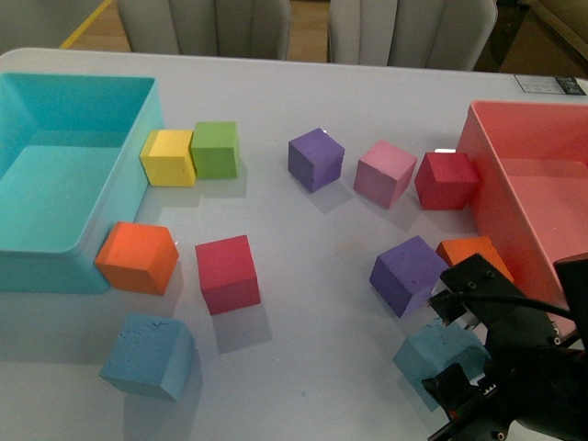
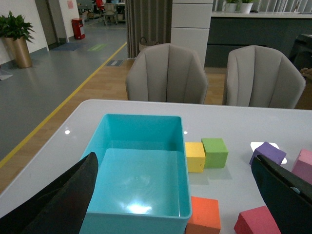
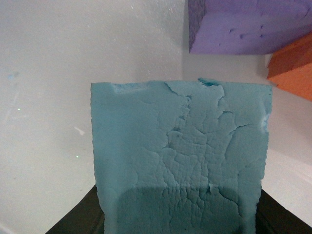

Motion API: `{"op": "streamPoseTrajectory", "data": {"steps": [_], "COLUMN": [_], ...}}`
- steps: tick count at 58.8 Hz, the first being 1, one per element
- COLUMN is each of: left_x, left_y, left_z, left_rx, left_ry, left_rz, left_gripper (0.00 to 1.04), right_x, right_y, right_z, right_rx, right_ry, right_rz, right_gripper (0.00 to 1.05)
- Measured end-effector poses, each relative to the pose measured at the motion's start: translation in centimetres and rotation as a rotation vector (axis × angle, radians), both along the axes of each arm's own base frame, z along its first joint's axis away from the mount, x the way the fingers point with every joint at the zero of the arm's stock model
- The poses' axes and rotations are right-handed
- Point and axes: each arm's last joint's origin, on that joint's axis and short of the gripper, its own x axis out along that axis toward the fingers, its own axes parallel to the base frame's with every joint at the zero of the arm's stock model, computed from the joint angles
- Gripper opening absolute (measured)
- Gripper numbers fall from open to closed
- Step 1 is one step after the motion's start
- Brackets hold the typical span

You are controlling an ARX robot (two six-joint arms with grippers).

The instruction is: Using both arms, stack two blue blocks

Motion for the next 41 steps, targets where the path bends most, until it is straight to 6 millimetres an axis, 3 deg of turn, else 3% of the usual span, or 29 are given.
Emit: {"op": "streamPoseTrajectory", "data": {"steps": [11,17,21,29,41], "left_x": [0.0,0.0,0.0,0.0,0.0], "left_y": [0.0,0.0,0.0,0.0,0.0], "left_z": [0.0,0.0,0.0,0.0,0.0], "left_rx": [0.000,0.000,0.000,0.000,0.000], "left_ry": [0.000,0.000,0.000,0.000,0.000], "left_rz": [0.000,0.000,0.000,0.000,0.000], "left_gripper": [0.96,0.96,0.96,0.96,0.96], "right_x": [0.8,3.5,6.3,9.8,13.5], "right_y": [0.5,1.7,3.3,5.7,9.0], "right_z": [5.4,8.1,9.0,8.5,5.6], "right_rx": [0.072,0.102,0.108,0.106,0.055], "right_ry": [-0.084,-0.166,-0.208,-0.213,-0.174], "right_rz": [0.043,0.039,0.033,0.039,0.056], "right_gripper": [0.45,0.45,0.44,0.44,0.44]}}
